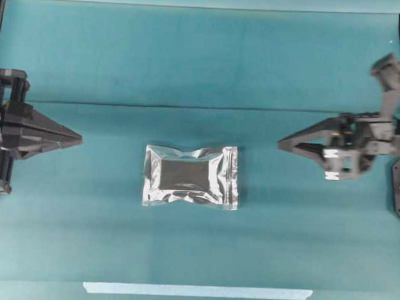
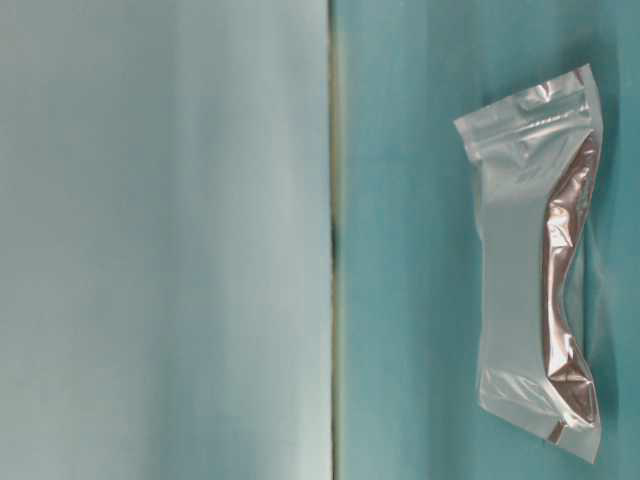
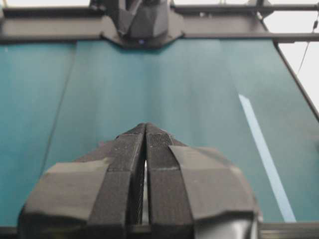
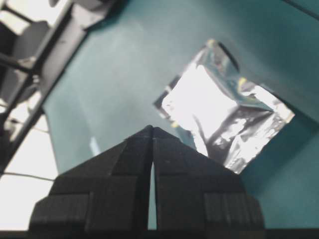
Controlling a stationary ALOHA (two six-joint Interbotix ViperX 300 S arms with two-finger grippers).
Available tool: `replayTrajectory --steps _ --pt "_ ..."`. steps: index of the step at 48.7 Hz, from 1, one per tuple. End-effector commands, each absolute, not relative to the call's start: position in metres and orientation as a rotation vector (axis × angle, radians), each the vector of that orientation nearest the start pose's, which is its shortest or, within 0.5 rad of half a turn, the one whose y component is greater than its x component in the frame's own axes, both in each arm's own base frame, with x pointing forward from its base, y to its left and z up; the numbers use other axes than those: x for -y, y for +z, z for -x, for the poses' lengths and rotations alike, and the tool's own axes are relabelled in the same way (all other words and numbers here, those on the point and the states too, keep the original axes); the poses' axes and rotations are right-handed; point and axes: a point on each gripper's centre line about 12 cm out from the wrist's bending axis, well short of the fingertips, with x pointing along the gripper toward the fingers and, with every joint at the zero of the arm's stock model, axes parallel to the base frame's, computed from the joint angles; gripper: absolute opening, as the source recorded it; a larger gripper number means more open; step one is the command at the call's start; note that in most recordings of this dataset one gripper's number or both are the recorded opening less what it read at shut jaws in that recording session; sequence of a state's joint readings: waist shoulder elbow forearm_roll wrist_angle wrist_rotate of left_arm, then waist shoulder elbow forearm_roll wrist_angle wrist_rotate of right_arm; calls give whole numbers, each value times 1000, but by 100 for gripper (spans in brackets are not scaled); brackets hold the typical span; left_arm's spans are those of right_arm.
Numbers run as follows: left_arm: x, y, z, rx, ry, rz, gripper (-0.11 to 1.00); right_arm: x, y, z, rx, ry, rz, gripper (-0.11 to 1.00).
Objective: Hand over the silver zip bag and make it stand upright.
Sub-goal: 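Move the right gripper left toward the right edge of the silver zip bag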
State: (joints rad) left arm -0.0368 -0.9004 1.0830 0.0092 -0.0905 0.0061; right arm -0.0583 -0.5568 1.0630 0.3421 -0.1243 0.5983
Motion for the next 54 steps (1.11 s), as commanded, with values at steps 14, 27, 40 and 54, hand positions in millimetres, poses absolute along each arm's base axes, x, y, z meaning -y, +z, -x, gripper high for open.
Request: replayTrajectory --steps 14,27,40,54 --pt "9 303 -217 -87 -41 -14 -1 26 203 -281 -325 -393 -1178 11" --pt "8 301 -216 -102 -40 -16 -1 19 176 -290 -399 -453 -1273 82" --pt "8 299 -216 -119 -36 -14 -1 23 147 -301 -399 -525 -1297 90" --pt "7 295 -216 -150 -33 -12 -1 7 118 -311 -422 -547 -1340 90"
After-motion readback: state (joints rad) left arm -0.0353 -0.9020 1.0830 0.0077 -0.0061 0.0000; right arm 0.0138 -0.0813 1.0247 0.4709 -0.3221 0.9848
